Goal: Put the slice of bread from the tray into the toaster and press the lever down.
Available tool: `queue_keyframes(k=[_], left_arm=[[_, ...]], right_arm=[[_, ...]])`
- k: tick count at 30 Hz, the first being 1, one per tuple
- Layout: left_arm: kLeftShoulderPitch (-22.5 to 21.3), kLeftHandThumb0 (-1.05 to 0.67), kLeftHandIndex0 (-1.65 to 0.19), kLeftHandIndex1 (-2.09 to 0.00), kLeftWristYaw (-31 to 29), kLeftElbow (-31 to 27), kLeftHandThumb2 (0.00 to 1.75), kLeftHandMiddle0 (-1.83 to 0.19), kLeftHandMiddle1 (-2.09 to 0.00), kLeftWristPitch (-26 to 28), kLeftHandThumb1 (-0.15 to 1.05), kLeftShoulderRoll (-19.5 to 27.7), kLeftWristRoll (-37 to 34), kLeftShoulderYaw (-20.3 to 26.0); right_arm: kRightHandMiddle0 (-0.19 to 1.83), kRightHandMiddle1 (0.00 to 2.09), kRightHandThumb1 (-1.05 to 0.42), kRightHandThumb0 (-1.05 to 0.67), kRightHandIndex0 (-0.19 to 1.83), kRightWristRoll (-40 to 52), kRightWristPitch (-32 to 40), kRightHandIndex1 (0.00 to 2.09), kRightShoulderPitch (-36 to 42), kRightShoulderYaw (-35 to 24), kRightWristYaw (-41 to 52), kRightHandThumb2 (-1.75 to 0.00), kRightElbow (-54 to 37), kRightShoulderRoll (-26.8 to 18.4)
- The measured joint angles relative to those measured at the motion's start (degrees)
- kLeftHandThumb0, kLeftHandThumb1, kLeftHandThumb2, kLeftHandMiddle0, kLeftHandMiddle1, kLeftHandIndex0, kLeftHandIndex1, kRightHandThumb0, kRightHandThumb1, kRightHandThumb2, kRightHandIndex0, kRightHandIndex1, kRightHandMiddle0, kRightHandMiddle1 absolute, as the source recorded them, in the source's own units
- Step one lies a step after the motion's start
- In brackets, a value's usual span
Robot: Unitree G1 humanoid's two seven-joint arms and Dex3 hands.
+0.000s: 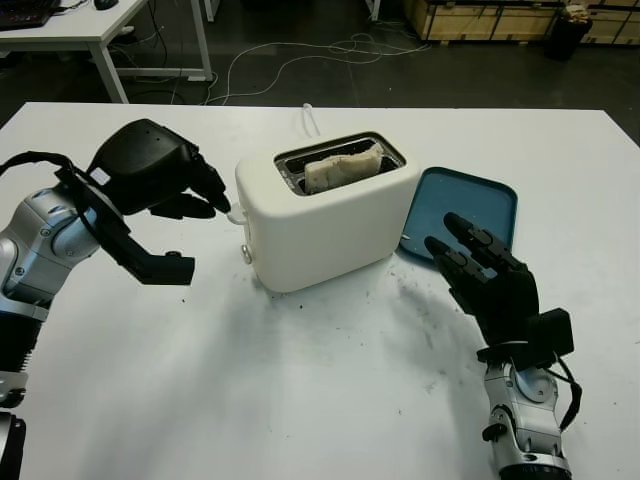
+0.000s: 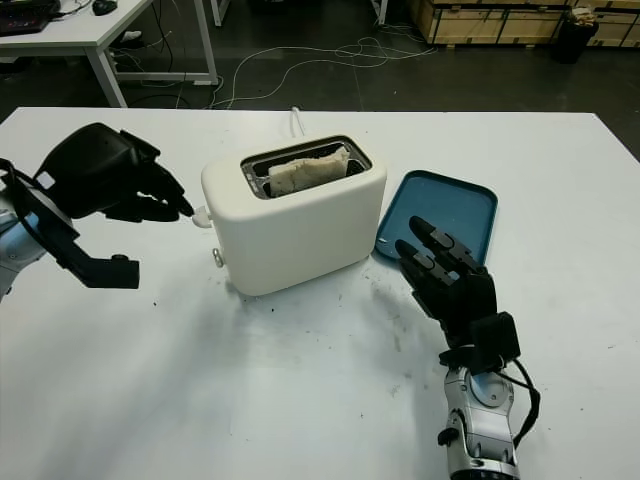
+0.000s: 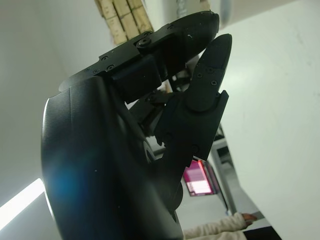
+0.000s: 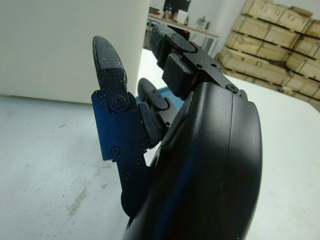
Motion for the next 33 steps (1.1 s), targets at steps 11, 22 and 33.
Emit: queue_keyframes(k=[11, 22, 33], left_arm=[[-0.6, -0.36, -1.41, -0.01, 1.2, 1.3, 0.00, -0.94, -1.32, -1.0, 0.77, -0.3, 0.3, -0.6], [-0.9, -0.36, -1.41, -0.01, 1.7, 2.1, 0.00, -0.94, -1.24, -1.3, 0.77, -0.6, 0.6, -1.2], [-0.9, -0.38, -1.39, 0.00, 0.4, 1.0, 0.01, -0.89, -1.28, 0.2, 0.81, -0.6, 0.4, -1.2]], right_arm=[[0.74, 0.00, -0.92, -0.48, 0.77, 0.0, 0.0, 0.00, 0.0, -0.2, -0.2, -0.01, 0.2, 0.1], [0.74, 0.00, -0.92, -0.51, 0.77, 0.1, 0.0, 0.00, 0.0, -0.4, -0.2, -0.01, 0.2, 0.1], [0.75, 0.00, -0.92, -0.51, 0.78, 0.1, 0.0, 0.00, 0.2, -0.4, -0.2, 0.00, -0.2, 0.1]])
